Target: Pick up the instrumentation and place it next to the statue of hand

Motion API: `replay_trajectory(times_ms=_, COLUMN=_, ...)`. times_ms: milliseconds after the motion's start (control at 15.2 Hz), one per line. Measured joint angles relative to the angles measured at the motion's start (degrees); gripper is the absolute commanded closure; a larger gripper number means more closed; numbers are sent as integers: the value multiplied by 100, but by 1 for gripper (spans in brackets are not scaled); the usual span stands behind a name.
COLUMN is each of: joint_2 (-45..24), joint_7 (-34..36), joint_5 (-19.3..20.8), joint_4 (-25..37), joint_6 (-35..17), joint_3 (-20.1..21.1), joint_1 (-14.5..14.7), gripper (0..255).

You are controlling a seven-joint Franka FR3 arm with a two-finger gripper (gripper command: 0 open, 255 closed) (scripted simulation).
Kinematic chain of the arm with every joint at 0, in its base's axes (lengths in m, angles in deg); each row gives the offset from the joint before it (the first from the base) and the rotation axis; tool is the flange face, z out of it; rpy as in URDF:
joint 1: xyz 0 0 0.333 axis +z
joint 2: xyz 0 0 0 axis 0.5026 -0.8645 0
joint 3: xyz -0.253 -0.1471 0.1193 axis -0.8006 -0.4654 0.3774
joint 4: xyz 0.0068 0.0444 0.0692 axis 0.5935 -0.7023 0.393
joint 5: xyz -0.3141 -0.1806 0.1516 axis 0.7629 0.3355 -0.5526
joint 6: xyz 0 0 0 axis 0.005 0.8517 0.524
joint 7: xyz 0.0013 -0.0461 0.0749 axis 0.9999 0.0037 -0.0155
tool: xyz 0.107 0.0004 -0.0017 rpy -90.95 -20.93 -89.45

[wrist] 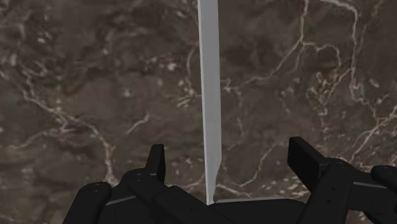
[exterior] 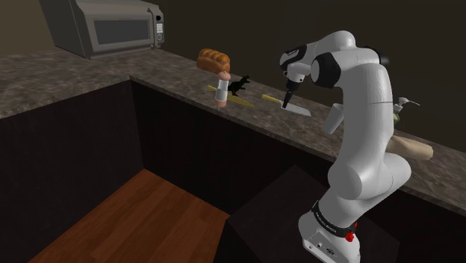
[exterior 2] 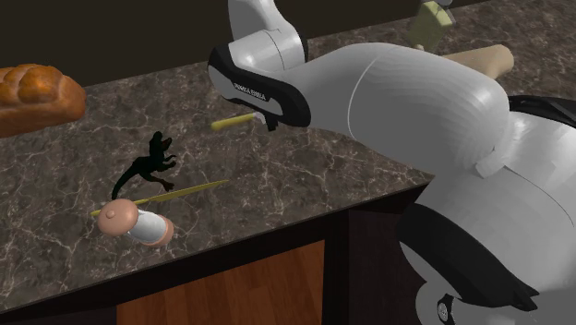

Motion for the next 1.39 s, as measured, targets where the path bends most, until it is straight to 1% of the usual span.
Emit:
replay_trajectory(times_ms=198, joint_2=-1, joint_7=-3, joint_5=-1, joint_4=-6, joint_6=-8, joint_3=0, joint_1=-1, gripper=0)
replay_trajectory(times_ms=264, joint_2=-1, joint_7=-3, joint_5=-1, joint_4=-6, joint_6=-8, joint_3=0, joint_1=-1, gripper=255)
replay_trajectory(times_ms=924, joint_2=0, joint_7=-3, joint_5=-2, joint_4=-3, joint_6=-7, joint_3=0, joint_1=-1, gripper=255)
replay_trajectory(times_ms=1386, joint_2=163, joint_7=56, joint_5=80, joint_4=198, joint_6=341, joint_3=-51, joint_1=6, gripper=255)
